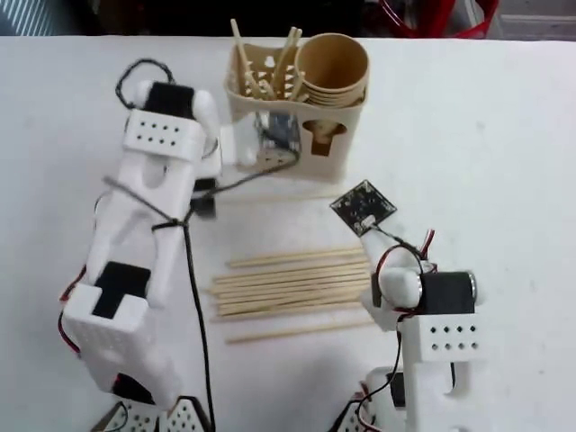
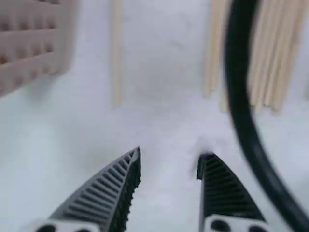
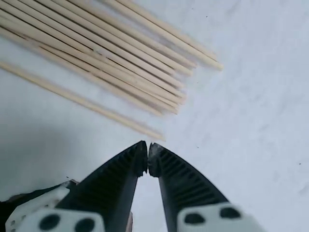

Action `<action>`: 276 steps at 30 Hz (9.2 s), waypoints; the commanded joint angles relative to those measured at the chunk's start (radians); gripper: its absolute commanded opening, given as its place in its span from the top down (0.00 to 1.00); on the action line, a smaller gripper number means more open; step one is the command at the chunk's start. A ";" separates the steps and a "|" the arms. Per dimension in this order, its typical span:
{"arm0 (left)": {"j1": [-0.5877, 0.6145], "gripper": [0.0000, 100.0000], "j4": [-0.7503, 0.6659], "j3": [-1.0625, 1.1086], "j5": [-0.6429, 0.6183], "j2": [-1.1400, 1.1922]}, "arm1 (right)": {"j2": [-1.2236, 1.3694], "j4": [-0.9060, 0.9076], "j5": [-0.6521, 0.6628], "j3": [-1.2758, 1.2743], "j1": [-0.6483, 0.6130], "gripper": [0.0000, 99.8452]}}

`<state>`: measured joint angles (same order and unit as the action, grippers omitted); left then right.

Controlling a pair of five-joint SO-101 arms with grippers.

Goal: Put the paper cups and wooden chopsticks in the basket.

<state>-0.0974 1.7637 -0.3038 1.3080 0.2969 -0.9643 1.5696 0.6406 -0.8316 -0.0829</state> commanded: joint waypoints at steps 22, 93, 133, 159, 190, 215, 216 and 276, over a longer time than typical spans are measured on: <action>-0.056 0.79 -0.829 0.488 0.130 -0.016 | -0.004 -0.013 0.009 0.006 -0.002 0.98; -0.045 0.98 -0.819 0.029 -1.307 -0.588 | -0.004 -0.015 0.000 0.005 -0.002 0.98; -0.073 0.92 -1.142 0.031 -1.436 -0.085 | -0.005 -0.160 0.000 -0.132 -0.001 0.98; 0.282 0.91 -0.446 0.117 -1.128 -0.398 | 0.214 -0.005 0.115 0.195 -0.130 0.97; 0.412 0.80 -0.881 0.588 -1.237 -0.062 | 0.868 -0.593 0.609 0.192 -0.367 0.87; 0.406 0.80 -0.878 0.572 -1.237 -0.036 | 0.929 -0.773 0.502 0.178 -0.311 0.91; 0.406 0.80 -0.878 0.572 -1.237 -0.036 | 0.929 -0.786 0.486 0.178 -0.311 0.93; 0.404 0.80 -0.878 0.572 -1.235 -0.033 | 0.318 -0.645 -0.020 0.238 -0.286 0.98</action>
<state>0.3199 0.8968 0.3115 0.0852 0.2677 -0.5178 0.9252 0.6743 -0.6061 -0.3698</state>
